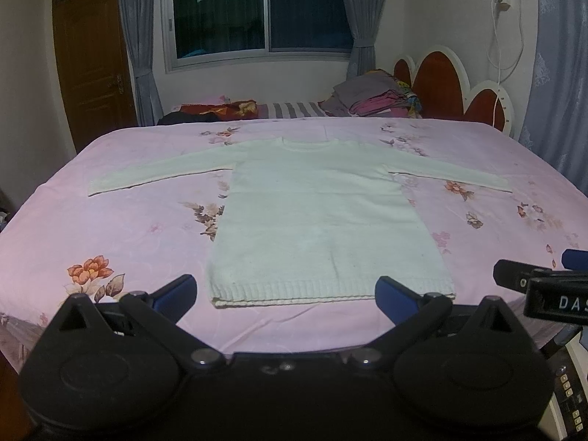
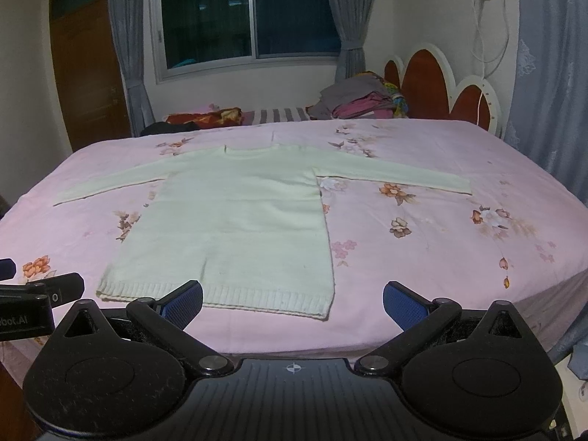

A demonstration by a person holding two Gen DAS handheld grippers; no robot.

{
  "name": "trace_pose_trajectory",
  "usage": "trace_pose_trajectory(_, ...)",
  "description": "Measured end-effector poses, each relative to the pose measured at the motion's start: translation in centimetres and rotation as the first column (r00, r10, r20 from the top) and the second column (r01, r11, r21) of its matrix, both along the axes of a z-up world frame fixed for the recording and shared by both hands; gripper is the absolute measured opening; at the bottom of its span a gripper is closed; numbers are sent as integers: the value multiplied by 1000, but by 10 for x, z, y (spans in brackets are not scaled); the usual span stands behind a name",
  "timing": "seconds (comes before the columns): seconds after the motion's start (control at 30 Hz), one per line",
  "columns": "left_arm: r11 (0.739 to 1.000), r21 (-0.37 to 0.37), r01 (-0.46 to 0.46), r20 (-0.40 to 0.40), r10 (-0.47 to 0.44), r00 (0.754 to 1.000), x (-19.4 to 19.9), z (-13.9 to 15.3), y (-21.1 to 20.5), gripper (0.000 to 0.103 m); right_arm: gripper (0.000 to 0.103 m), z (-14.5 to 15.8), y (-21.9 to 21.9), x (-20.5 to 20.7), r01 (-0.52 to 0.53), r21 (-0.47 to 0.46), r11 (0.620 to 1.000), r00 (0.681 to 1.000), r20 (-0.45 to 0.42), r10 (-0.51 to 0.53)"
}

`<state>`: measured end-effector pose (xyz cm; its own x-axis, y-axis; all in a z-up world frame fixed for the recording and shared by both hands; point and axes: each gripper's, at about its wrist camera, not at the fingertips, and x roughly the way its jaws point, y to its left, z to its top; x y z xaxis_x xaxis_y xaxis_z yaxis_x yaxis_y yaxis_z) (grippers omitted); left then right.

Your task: Fold small clothes

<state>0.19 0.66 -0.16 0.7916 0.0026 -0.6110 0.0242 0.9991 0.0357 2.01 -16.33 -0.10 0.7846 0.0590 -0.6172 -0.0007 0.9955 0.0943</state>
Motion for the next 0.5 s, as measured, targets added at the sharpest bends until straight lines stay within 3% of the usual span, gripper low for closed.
trace_pose_trajectory(0.5,1000,-13,-6,-1,6,1000,1,-2,1,103,103,1,1,2,-4,-18,1000,1000,1,4)
